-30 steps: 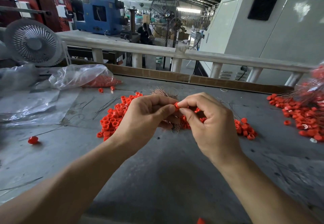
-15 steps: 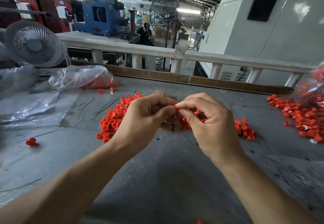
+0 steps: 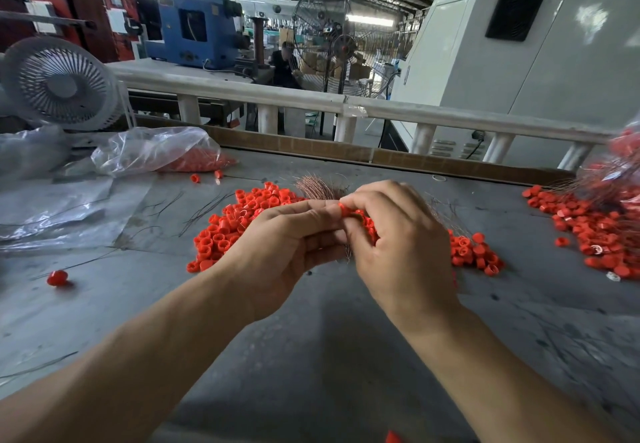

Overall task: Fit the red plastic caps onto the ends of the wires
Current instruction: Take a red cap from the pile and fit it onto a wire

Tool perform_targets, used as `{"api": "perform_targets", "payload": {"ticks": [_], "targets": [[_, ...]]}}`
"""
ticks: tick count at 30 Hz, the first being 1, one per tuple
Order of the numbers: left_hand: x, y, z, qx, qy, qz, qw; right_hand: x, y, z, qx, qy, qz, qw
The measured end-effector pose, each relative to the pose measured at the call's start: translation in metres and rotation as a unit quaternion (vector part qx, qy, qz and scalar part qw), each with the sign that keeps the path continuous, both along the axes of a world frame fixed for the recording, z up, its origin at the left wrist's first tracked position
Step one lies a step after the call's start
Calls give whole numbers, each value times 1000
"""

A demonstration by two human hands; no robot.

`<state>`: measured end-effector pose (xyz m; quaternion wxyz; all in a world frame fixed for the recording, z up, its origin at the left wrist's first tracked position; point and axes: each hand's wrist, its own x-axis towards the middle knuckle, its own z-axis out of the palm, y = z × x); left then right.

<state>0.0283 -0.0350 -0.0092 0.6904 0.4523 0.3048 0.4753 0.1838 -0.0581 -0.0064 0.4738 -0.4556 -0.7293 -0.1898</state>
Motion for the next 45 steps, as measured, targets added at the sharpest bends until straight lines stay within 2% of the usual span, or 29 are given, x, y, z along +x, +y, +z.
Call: {"api": "perform_targets", "payload": {"ticks": [5, 19, 24, 29, 37, 42, 45], "targets": [[0, 0, 1, 0, 12, 1, 1000, 4, 1, -1, -7, -14, 7, 1000], [0, -2, 6, 33, 48, -1, 998, 9, 8, 0, 2, 37, 33, 999], [-1, -1, 4, 45, 42, 4, 998, 9, 8, 1, -19, 3, 16, 1000], [-2, 1, 3, 54, 38, 10, 998, 11, 6, 2, 1, -18, 6, 1000], [-2, 0, 4, 62, 47, 26, 997, 11, 1, 3, -78, -9, 53, 996], [-1, 1, 3, 87, 87, 50, 991, 14, 5, 2, -95, 30, 79, 992], [-1, 2, 3, 89, 85, 62, 990, 12, 5, 0, -88, 23, 80, 993]]}}
